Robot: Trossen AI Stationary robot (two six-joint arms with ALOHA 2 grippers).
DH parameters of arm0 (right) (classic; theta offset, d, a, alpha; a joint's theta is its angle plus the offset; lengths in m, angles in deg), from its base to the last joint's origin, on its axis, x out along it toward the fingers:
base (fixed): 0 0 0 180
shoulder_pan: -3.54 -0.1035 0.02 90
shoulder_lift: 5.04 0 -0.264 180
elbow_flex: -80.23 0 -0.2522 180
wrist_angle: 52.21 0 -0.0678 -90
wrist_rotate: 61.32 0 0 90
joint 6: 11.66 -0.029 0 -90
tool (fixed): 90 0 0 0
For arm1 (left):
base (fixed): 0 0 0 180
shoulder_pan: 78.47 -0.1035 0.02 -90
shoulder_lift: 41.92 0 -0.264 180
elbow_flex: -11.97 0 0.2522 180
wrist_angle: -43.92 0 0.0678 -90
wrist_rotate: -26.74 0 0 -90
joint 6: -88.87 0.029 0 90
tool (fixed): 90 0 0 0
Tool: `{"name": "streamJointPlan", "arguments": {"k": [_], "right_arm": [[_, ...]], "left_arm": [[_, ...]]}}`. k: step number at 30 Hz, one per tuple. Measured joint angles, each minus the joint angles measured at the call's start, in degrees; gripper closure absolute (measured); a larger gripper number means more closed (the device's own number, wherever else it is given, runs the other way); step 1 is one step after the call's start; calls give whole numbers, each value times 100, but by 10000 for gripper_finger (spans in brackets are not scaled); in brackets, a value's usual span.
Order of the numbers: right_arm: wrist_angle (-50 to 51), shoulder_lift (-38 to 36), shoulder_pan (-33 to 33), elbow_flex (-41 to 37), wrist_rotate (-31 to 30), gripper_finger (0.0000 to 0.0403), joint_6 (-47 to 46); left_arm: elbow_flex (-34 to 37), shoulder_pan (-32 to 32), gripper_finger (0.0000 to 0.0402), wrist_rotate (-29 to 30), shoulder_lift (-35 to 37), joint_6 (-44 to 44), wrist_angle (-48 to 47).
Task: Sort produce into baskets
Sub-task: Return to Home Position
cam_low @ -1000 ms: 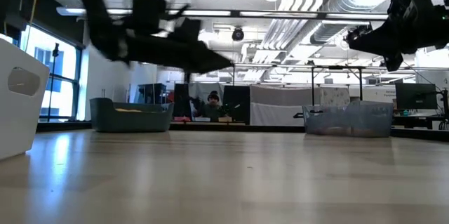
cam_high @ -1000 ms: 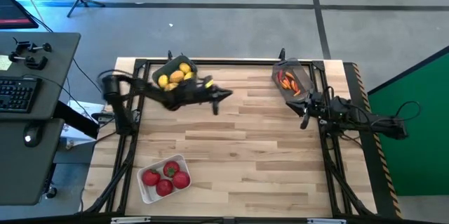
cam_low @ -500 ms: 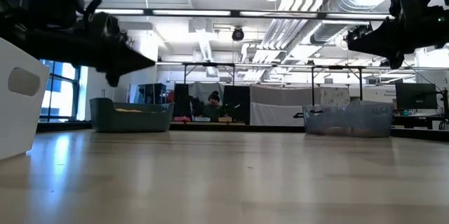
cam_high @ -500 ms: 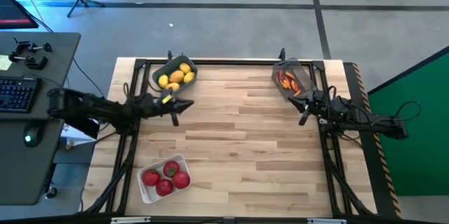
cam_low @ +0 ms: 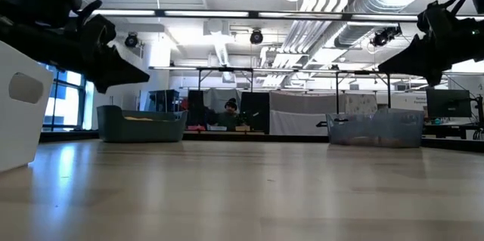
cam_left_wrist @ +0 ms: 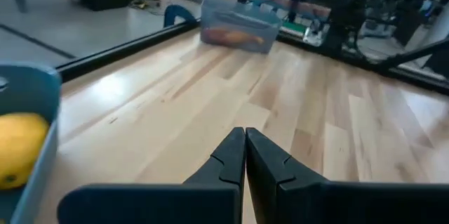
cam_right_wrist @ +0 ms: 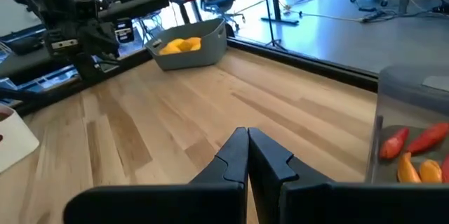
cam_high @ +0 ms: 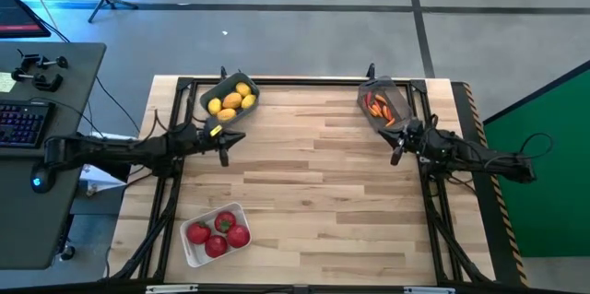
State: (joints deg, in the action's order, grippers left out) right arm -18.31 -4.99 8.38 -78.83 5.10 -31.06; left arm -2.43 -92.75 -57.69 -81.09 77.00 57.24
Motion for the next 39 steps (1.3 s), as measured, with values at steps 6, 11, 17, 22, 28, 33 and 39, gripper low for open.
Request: {"name": "streamJointPlan", "arguments": {"k": [6,11,17,22,28,33,39], "right_arm": [[-594,-2,-2,-160,-21,403,257],[-1338,-2,-2,-330,26,403,616],[-2333,90,101,-660,711,403,944],[-2332,173,319,-660,735,403,1196],[-2402,184,536,-660,73,403,1466],[-2406,184,605,-660,-22,403,1821],[-2406,184,605,-660,-17,403,2095]], "left_arm": [[2,0,401,416,1391,-47,-1404],[-9,-4,401,536,2794,-268,-2484],[-15,-200,401,367,3798,-205,-2538],[-15,-509,401,337,3759,-147,-2545],[-13,-917,401,377,3379,20,-2541],[-19,-1132,401,367,3210,55,-2548],[-290,-1148,401,275,3491,311,-2564]]}}
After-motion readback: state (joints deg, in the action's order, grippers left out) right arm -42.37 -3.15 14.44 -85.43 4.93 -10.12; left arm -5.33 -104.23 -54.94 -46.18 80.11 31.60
